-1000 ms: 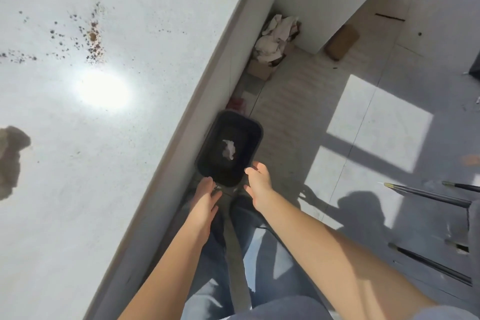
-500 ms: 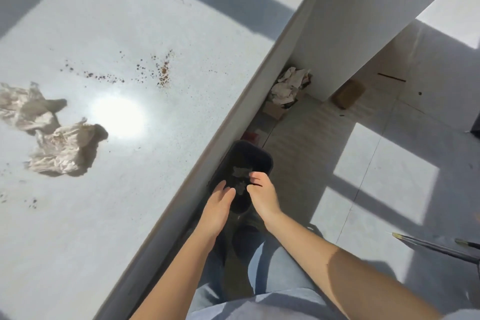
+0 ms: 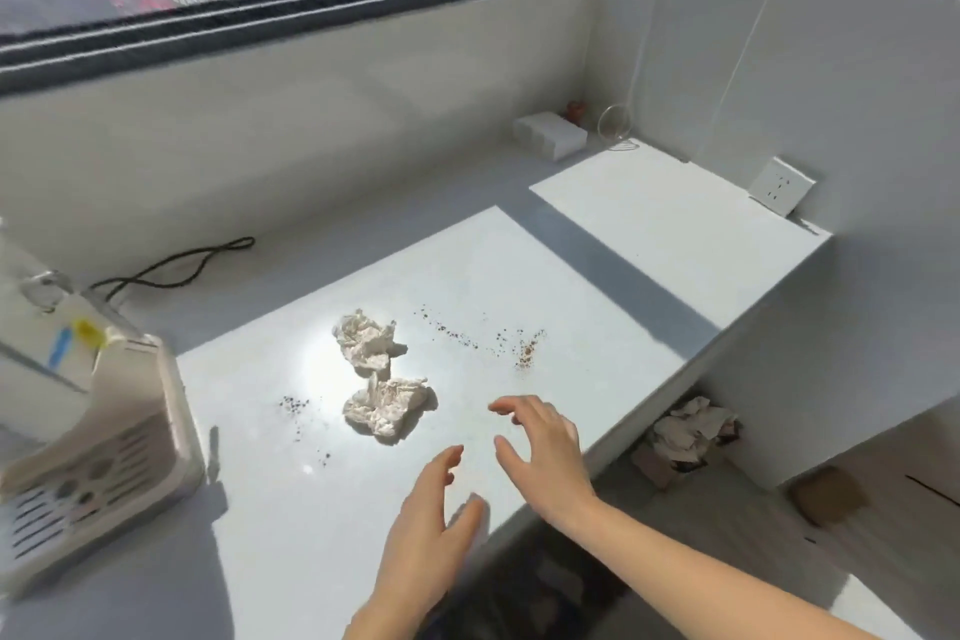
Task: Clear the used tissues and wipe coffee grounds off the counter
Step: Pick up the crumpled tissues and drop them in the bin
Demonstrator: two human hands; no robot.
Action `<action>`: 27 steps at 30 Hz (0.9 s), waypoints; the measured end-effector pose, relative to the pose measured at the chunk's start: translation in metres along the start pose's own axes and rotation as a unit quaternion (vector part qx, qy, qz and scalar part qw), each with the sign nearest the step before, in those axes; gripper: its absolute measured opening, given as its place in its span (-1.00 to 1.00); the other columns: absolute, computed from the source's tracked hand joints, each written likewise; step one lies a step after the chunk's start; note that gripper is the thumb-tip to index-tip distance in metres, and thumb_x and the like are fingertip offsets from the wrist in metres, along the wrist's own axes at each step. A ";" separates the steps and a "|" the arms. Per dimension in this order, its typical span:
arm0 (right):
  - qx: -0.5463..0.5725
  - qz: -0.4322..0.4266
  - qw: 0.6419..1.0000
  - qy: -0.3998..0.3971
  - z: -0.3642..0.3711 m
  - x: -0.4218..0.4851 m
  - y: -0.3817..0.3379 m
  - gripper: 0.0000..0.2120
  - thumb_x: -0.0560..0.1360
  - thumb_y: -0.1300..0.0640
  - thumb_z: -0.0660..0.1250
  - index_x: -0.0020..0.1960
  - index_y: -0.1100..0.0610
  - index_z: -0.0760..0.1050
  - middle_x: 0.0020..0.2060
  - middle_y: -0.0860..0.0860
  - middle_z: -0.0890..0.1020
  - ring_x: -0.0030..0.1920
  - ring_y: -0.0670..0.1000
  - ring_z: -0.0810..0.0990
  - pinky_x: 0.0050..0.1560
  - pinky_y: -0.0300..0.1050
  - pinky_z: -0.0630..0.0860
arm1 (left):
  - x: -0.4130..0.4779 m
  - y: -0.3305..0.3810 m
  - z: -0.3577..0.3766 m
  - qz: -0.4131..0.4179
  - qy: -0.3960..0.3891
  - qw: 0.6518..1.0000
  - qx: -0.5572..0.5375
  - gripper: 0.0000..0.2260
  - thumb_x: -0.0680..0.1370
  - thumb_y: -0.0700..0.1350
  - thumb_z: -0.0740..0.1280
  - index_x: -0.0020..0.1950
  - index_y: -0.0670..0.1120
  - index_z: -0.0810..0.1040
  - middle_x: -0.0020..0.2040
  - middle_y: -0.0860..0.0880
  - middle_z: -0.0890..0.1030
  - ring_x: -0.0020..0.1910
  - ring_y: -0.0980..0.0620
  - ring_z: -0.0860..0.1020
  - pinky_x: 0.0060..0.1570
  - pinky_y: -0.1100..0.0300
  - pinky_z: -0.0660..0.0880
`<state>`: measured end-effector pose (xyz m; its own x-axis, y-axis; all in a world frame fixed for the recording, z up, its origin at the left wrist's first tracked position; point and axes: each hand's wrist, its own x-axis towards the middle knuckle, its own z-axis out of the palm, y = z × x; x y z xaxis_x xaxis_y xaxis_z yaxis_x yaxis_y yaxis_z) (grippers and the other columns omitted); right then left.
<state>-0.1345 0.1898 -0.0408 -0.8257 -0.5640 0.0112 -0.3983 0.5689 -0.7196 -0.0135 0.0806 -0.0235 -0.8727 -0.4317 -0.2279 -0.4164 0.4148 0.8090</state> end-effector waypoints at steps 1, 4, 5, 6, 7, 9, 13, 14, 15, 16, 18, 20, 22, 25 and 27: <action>-0.008 -0.012 1.000 -0.019 0.007 0.016 -0.012 -0.68 0.52 0.04 0.23 0.25 -0.18 0.36 0.09 -0.34 0.43 0.13 -0.27 0.38 0.26 -0.18 0.15 | 0.006 -0.007 -0.013 -0.006 0.022 1.000 0.013 -0.51 0.53 -0.02 0.30 0.43 0.09 0.23 0.42 0.15 0.36 0.29 0.20 0.39 0.23 0.21 0.36; -0.007 -0.028 0.997 -0.070 0.033 0.061 -0.047 -0.64 0.55 0.03 0.18 0.33 -0.16 0.32 0.21 -0.21 0.46 0.26 -0.11 0.36 0.25 -0.11 0.13 | 0.030 -0.025 -0.045 0.003 0.049 0.998 0.050 -0.43 0.52 -0.04 0.29 0.47 0.10 0.13 0.46 0.13 0.28 0.33 0.24 0.29 0.14 0.30 0.28; -0.016 -0.032 0.996 -0.087 0.043 0.075 -0.057 -0.66 0.56 0.01 0.15 0.33 -0.17 0.34 0.26 -0.20 0.44 0.30 -0.09 0.32 0.26 -0.09 0.12 | 0.040 -0.030 -0.052 0.008 0.048 0.996 0.070 -0.40 0.51 -0.03 0.29 0.49 0.10 0.10 0.48 0.11 0.24 0.37 0.20 0.26 0.14 0.29 0.28; -0.037 -0.037 0.993 -0.103 0.052 0.088 -0.066 -0.67 0.58 -0.01 0.13 0.33 -0.18 0.36 0.33 -0.19 0.39 0.35 -0.07 0.28 0.29 -0.06 0.10 | 0.050 -0.035 -0.057 0.011 0.043 0.994 0.099 -0.37 0.51 0.00 0.28 0.51 0.09 0.06 0.51 0.08 0.17 0.44 0.15 0.21 0.19 0.26 0.29; -0.065 -0.041 0.990 -0.122 0.060 0.101 -0.073 -0.67 0.58 -0.03 0.11 0.33 -0.18 0.38 0.41 -0.17 0.32 0.39 -0.04 0.23 0.32 -0.02 0.08 | 0.060 -0.038 -0.059 0.006 0.034 0.990 0.137 -0.35 0.51 0.03 0.26 0.52 0.09 0.03 0.54 0.04 0.09 0.49 0.09 0.14 0.27 0.20 0.27; -0.122 -0.049 0.978 -0.161 0.074 0.122 -0.085 -0.67 0.59 -0.07 0.09 0.33 -0.20 0.40 0.52 -0.10 0.15 0.46 0.02 0.12 0.39 0.06 0.04 | 0.077 -0.041 -0.059 -0.029 0.000 0.972 0.232 -0.36 0.49 0.10 0.21 0.53 0.10 0.03 0.57 -0.03 -0.07 0.53 0.01 -0.01 0.42 0.03 0.11; -0.203 -0.061 0.949 -0.235 0.092 0.145 -0.090 -0.64 0.60 -0.10 0.06 0.36 -0.19 0.38 0.57 -0.05 -0.05 0.52 0.08 -0.03 0.44 0.26 -0.09 | 0.094 -0.047 -0.049 -0.076 -0.076 0.944 0.312 -0.37 0.43 0.11 0.21 0.48 0.07 0.14 0.53 -0.07 -0.01 0.52 -0.04 -0.10 0.42 -0.21 -0.15; -0.211 -0.055 0.943 -0.253 0.095 0.148 -0.088 -0.63 0.60 -0.10 0.04 0.37 -0.19 0.37 0.57 -0.05 -0.04 0.52 0.08 -0.05 0.43 0.31 -0.11 | 0.095 -0.050 -0.047 -0.082 -0.082 0.940 0.321 -0.36 0.43 0.12 0.21 0.48 0.06 0.13 0.52 -0.06 0.01 0.52 -0.03 -0.09 0.42 -0.22 -0.15; -0.211 -0.044 0.939 -0.267 0.096 0.150 -0.086 -0.63 0.61 -0.10 0.03 0.38 -0.19 0.35 0.56 -0.07 0.00 0.52 0.08 -0.04 0.42 0.34 -0.12 | 0.095 -0.053 -0.045 -0.084 -0.081 0.938 0.325 -0.36 0.44 0.13 0.20 0.49 0.04 0.13 0.52 -0.05 0.02 0.52 0.00 -0.08 0.42 -0.22 -0.14; -0.207 -0.031 0.938 -0.276 0.098 0.151 -0.084 -0.62 0.61 -0.10 0.02 0.39 -0.19 0.34 0.55 -0.09 0.04 0.52 0.07 -0.03 0.42 0.37 -0.12 | 0.095 -0.057 -0.044 -0.082 -0.077 0.939 0.325 -0.37 0.44 0.13 0.19 0.49 0.03 0.13 0.52 -0.03 0.02 0.52 0.03 -0.08 0.42 -0.22 -0.14; -0.202 -0.011 0.936 -0.287 0.100 0.149 -0.079 -0.62 0.61 -0.10 0.00 0.40 -0.16 0.33 0.54 -0.11 0.10 0.51 0.06 0.00 0.41 0.39 -0.12 | 0.092 -0.061 -0.042 -0.074 -0.066 0.945 0.311 -0.38 0.46 0.12 0.17 0.49 0.03 0.13 0.52 0.02 0.02 0.52 0.07 -0.05 0.43 -0.19 -0.15; -0.204 -0.011 0.936 -0.285 0.102 0.147 -0.075 -0.61 0.61 -0.10 0.00 0.37 -0.06 0.36 0.53 -0.11 0.14 0.51 0.03 0.02 0.41 0.38 -0.12 | 0.090 -0.057 -0.042 -0.073 -0.046 0.954 0.288 -0.43 0.48 0.09 0.16 0.47 0.03 0.16 0.51 0.06 0.06 0.50 0.09 0.02 0.44 -0.14 -0.15; -0.188 -0.020 0.946 -0.262 0.100 0.146 -0.074 -0.59 0.61 -0.08 0.02 0.36 0.02 0.38 0.49 -0.07 0.24 0.49 0.02 0.09 0.43 0.30 -0.09 | 0.087 -0.051 -0.042 -0.077 -0.001 0.967 0.245 -0.54 0.50 0.05 0.15 0.40 0.06 0.26 0.46 0.10 0.18 0.46 0.09 0.14 0.47 -0.06 -0.10; -0.073 -0.028 0.982 -0.175 0.088 0.145 -0.071 -0.68 0.58 -0.02 0.14 0.26 0.04 0.47 0.28 -0.03 0.49 0.34 0.00 0.33 0.37 0.01 0.19 | 0.078 -0.041 -0.045 -0.064 0.097 0.984 0.138 -0.76 0.52 -0.01 0.21 0.19 0.07 0.41 0.16 0.19 0.41 0.25 0.13 0.41 0.37 0.10 0.17; 0.023 -0.021 0.993 -0.111 0.072 0.141 -0.068 -0.87 0.53 0.03 0.25 0.04 0.01 0.51 0.04 -0.07 0.56 0.13 -0.05 0.46 0.14 -0.14 0.37 | 0.072 -0.032 -0.045 -0.048 0.158 0.983 0.075 -0.89 0.51 -0.06 0.28 0.03 0.05 0.45 0.01 0.19 0.48 0.03 0.12 0.51 0.12 0.15 0.36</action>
<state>-0.1953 0.0283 -0.0397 -0.6980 -0.7079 -0.1076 -0.4083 0.5170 -0.7523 -0.0516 0.0003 -0.0421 -0.7154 -0.6915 -0.1002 -0.5461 0.4639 0.6975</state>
